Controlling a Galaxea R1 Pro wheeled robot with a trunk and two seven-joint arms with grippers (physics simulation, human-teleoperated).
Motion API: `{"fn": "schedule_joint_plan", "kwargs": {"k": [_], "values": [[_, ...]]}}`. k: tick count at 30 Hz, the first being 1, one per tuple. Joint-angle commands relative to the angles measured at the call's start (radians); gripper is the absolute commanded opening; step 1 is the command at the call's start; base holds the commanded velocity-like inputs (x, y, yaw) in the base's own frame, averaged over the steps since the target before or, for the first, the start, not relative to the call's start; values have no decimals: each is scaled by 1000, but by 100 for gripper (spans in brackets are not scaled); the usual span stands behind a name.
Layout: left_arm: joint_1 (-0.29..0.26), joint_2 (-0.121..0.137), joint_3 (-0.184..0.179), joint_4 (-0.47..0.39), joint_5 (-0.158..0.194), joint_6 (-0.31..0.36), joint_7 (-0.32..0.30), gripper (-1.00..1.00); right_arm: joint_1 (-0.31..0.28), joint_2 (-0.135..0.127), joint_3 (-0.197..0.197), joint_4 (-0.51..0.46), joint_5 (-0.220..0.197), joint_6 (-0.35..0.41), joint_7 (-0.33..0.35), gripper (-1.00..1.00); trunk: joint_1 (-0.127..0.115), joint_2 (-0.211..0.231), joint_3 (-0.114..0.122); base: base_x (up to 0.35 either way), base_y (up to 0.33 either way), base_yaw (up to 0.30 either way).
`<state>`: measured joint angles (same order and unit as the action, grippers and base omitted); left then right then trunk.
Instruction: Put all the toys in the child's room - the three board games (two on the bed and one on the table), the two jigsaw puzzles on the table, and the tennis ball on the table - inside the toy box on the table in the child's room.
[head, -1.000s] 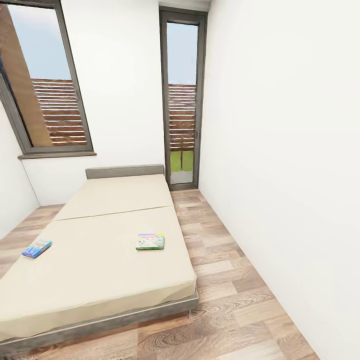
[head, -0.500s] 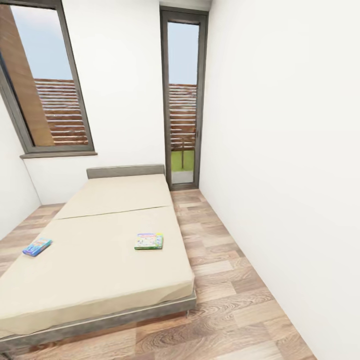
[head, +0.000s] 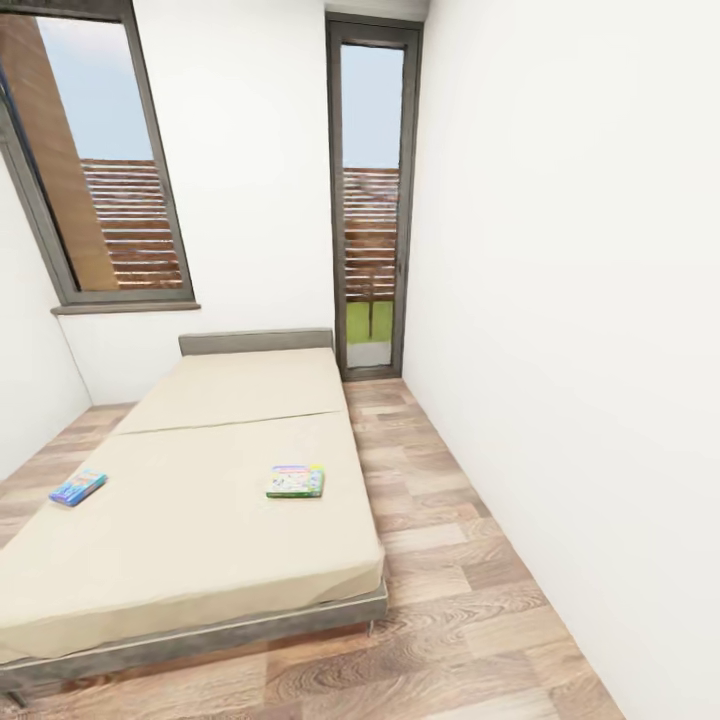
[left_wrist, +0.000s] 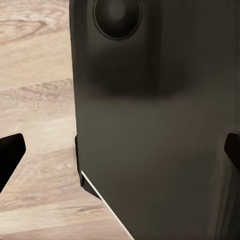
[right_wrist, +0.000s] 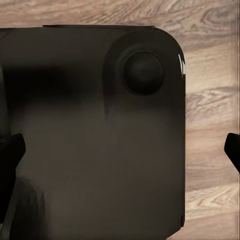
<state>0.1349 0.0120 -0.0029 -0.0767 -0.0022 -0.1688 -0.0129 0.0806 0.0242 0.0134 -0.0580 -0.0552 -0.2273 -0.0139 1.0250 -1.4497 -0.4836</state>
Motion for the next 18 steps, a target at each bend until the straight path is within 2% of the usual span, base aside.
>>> {"fn": "schedule_joint_plan", "kwargs": {"k": [1, 6, 15, 18], "values": [[0, 0, 0, -1, 0, -1, -1, 100, 1, 0, 2, -2, -6, -1, -1, 100, 0, 0, -1, 0, -228, 161], [0, 0, 0, -1, 0, -2, -2, 100, 1, 0, 2, -2, -6, -1, -1, 100, 0, 0, -1, 0, -102, 192], [0, 1, 0, -1, 0, -33, -1, 100, 1, 0, 3, -2, -6, -1, -1, 100, 0, 0, -1, 3, -17, 230], [0, 0, -1, -1, 0, -34, -1, 100, 1, 0, 3, -2, -6, -1, -1, 100, 0, 0, -1, 64, -145, 159]]}}
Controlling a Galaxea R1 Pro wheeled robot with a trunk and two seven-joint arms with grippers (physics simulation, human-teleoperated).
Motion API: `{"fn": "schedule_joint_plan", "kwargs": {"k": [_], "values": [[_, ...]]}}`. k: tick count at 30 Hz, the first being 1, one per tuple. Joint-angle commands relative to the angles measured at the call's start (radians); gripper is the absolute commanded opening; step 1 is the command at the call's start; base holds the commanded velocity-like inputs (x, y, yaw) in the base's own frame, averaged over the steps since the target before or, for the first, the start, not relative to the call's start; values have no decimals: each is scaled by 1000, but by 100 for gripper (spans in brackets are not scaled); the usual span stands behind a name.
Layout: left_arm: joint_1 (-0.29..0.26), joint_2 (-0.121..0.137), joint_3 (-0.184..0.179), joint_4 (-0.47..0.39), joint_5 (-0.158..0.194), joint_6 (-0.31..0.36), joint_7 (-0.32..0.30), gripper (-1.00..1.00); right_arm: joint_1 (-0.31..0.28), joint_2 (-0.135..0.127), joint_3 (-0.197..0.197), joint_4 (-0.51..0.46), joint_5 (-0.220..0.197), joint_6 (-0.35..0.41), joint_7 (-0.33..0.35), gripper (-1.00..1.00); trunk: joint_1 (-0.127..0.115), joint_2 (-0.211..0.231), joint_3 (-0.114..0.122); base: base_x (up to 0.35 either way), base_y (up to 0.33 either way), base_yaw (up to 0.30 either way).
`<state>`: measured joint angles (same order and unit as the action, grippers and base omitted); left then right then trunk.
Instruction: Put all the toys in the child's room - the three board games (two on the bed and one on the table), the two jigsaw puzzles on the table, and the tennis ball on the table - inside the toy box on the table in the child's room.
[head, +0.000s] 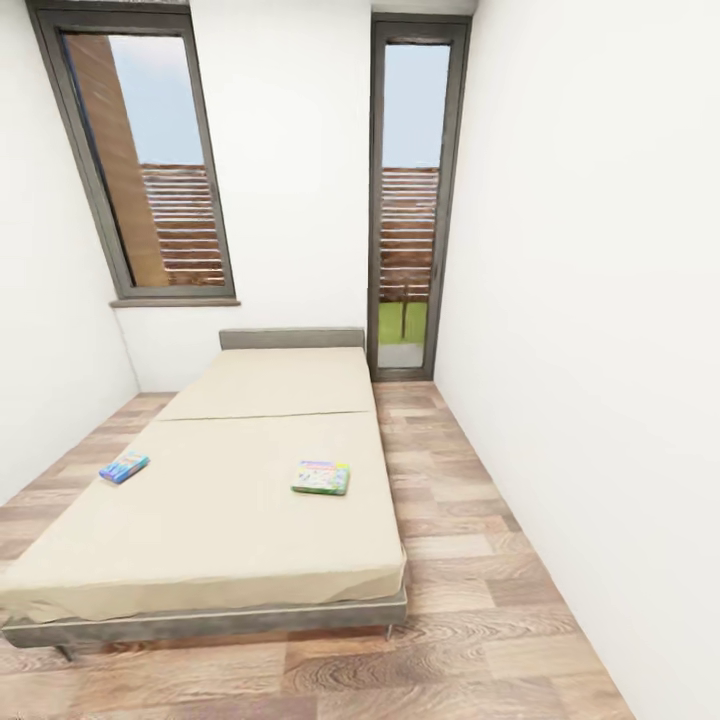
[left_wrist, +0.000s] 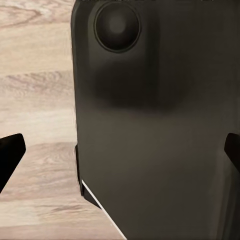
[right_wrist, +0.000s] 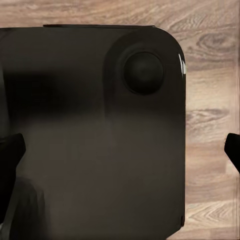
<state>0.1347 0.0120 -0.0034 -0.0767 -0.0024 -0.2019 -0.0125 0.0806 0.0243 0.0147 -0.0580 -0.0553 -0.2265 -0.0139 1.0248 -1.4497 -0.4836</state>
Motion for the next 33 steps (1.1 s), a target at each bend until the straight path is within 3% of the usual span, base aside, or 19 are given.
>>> {"fn": "schedule_joint_plan", "kwargs": {"k": [1, 15, 33], "values": [[1, 0, -1, -1, 0, -2, -1, 100, 1, 0, 2, -2, -4, -1, -1, 100, 0, 0, -1, 87, -212, 80], [1, 1, 10, -1, 11, -6, -1, 100, 1, -1, 9, -2, 8, 1, -1, 100, 0, 0, -1, 20, -70, 14], [0, 2, 10, -2, 7, -5, -1, 100, 1, 0, 10, -2, 9, 3, -1, 100, -69, 126, 56, 0, -1, 0]]}}
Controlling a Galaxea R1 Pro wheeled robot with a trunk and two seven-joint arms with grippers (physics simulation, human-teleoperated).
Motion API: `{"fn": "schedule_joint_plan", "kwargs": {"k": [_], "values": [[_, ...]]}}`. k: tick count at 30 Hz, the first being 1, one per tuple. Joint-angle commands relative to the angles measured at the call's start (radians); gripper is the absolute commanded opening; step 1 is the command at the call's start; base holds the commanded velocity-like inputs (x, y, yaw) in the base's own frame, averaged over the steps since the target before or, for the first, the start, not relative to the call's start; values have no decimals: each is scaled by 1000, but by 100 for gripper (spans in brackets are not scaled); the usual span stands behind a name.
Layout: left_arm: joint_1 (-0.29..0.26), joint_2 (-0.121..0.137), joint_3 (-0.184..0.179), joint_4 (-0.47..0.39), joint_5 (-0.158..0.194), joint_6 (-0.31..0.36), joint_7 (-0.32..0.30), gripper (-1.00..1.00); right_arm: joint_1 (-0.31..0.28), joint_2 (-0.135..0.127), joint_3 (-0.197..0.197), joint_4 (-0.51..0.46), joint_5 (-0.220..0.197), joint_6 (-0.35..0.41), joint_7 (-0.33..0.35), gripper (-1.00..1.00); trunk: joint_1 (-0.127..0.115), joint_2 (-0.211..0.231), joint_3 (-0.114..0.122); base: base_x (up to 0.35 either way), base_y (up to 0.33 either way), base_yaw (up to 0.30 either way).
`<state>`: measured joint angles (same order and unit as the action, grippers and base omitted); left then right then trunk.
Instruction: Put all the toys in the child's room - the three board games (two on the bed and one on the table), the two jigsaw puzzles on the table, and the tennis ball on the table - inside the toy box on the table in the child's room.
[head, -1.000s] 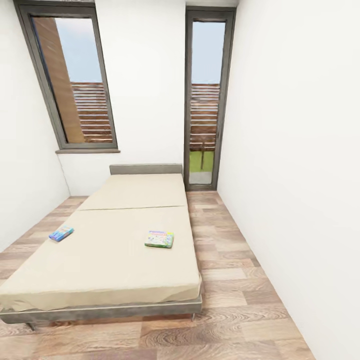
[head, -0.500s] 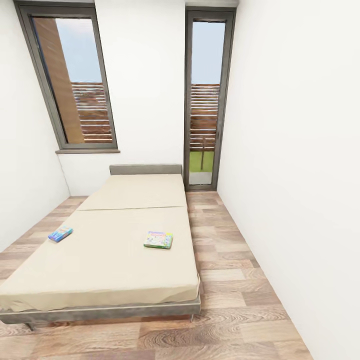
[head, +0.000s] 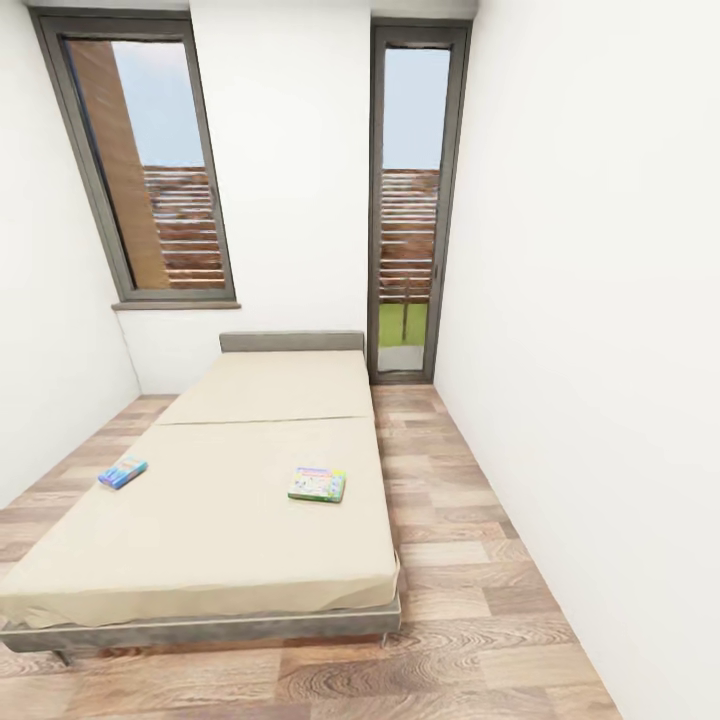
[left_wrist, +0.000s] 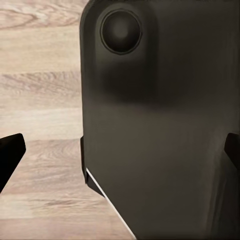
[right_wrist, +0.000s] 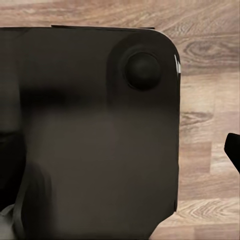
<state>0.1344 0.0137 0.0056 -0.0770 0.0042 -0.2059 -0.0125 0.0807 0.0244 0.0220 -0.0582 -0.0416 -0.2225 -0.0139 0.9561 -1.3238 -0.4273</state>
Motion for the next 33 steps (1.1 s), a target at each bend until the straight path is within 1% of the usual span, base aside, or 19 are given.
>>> {"fn": "schedule_joint_plan", "kwargs": {"k": [1, 14, 28, 33], "values": [[1, 0, 1, -2, 0, -1, -1, 100, 1, 0, 3, -2, -4, -2, -1, 100, -4, 7, 3, 0, 0, 0], [1, 0, 1, -18, 0, 0, 0, 100, 1, 0, -4, -2, -13, -5, -1, 100, -54, 98, 43, 0, 0, 0], [1, 3, -1, -25, 2, -1, 0, 100, 1, 0, -5, -2, -14, -4, -1, 100, -107, 196, 87, 0, 0, 0], [1, 4, -1, -43, 2, 0, 0, 100, 1, 0, -5, -2, -16, -5, -1, 100, -127, 231, 103, 0, 0, 0]]}}
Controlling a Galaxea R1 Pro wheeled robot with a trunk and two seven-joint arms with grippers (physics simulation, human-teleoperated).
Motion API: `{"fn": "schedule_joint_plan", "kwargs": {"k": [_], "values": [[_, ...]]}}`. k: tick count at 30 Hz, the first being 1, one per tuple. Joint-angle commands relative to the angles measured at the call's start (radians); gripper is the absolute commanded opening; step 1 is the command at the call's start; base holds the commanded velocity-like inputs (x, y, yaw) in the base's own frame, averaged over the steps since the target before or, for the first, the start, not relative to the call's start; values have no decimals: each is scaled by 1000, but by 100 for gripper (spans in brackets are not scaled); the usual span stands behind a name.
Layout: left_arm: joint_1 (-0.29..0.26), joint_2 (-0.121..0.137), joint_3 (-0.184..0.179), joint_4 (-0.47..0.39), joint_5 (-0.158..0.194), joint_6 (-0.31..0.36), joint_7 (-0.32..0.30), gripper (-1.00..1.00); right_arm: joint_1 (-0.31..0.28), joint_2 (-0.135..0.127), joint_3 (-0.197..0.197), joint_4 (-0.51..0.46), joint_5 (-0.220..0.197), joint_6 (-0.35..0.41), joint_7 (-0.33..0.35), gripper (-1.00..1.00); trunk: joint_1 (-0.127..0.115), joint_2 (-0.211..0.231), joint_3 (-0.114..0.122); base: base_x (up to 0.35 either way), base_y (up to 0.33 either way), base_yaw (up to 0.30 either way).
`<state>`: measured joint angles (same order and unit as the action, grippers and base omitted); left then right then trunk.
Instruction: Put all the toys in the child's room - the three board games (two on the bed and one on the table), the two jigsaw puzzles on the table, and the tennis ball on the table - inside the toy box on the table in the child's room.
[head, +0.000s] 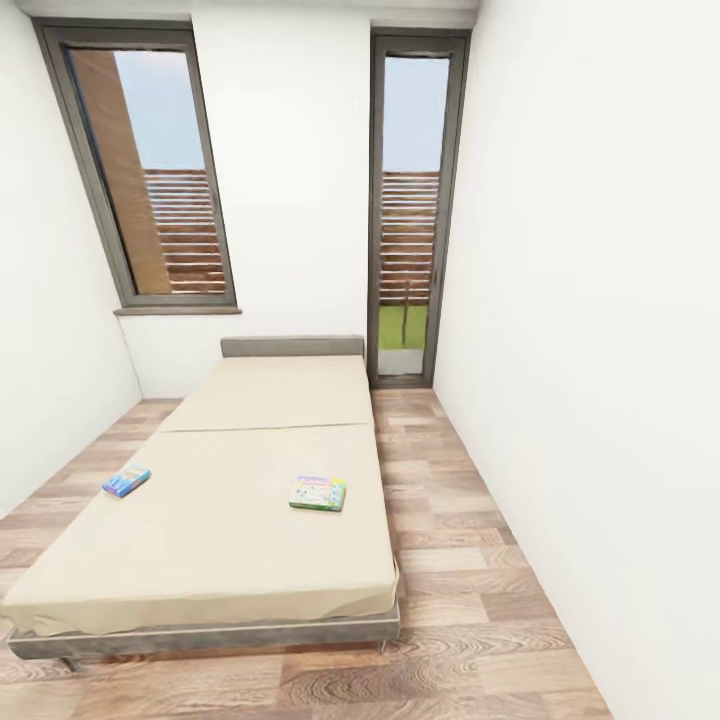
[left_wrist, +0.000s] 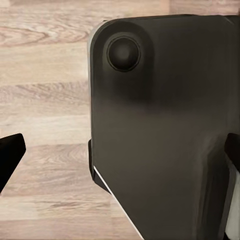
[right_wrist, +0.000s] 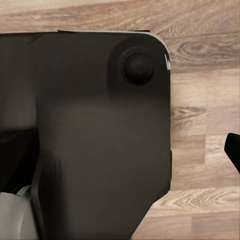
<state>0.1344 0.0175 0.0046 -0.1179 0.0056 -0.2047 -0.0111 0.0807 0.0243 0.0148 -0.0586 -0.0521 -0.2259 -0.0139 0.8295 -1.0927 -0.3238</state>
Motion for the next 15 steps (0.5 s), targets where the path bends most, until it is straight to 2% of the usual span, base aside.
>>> {"fn": "schedule_joint_plan", "kwargs": {"k": [1, 15], "values": [[1, 1, 1, -3, 1, -1, -1, 100, 1, 0, 2, -2, -6, -2, -1, 100, -4, 7, 3, 0, 0, 0], [-4, 6, 1, -31, 2, 2, -1, 100, 1, -1, 1, -13, -8, -1, -1, 100, -57, 105, 46, 0, 0, 0]]}}
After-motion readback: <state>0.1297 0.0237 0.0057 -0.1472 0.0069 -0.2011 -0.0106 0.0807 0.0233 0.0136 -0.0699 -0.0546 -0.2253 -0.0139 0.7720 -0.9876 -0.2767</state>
